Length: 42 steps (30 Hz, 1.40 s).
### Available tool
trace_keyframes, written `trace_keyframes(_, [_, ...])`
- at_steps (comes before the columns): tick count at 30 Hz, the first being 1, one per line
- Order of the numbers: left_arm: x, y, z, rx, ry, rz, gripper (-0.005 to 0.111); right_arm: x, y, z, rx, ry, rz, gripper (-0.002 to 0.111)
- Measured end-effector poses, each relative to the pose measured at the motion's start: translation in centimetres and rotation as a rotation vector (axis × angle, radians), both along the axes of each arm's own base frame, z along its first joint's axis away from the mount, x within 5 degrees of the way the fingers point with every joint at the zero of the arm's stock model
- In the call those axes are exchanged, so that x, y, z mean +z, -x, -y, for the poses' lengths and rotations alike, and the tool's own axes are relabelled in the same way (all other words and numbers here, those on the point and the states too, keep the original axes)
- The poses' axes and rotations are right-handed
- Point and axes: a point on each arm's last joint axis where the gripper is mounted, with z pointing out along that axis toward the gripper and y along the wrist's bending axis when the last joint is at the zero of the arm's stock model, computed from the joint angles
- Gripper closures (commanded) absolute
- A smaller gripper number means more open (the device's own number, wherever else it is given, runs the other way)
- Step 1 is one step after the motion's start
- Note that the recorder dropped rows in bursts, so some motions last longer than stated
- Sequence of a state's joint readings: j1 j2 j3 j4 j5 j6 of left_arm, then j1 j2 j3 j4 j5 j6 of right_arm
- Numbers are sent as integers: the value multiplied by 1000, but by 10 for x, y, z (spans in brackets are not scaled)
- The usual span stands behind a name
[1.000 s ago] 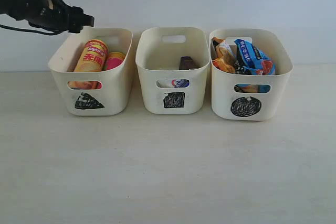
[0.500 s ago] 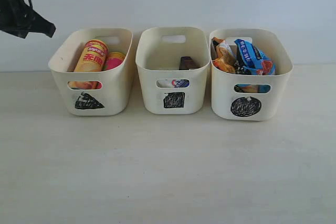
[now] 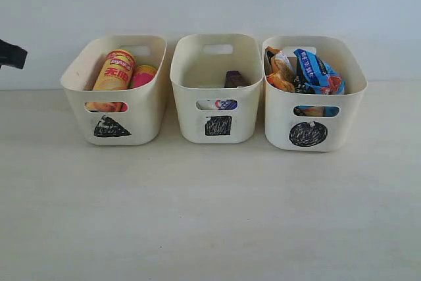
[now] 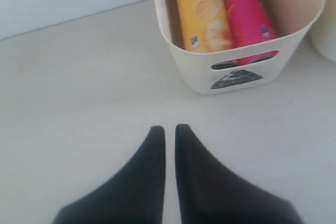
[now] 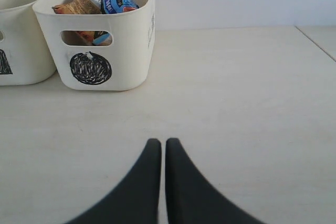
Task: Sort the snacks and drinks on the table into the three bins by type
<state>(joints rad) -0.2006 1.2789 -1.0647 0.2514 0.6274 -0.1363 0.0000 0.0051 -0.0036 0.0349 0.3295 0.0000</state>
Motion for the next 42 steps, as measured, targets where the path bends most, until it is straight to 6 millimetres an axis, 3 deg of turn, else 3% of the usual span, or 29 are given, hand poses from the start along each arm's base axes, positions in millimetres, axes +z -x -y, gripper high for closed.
trace_keyframes(8, [0, 72, -7, 0, 145, 102, 103, 0, 0, 0, 0, 0, 0, 108])
trace_keyframes(13, [-3, 106, -14, -3, 166, 151, 103, 0, 0, 0, 0, 0, 0, 108])
trace_keyframes(20, [8, 146, -20, -2, 224, 232, 103, 0, 0, 0, 0, 0, 0, 108])
trace_keyframes(29, [10, 162, -21, -38, 296, 416, 103, 0, 0, 0, 0, 0, 0, 108])
trace_keyframes(42, [-53, 173, -22, -98, 246, 552, 103, 0, 0, 0, 0, 0, 0, 108])
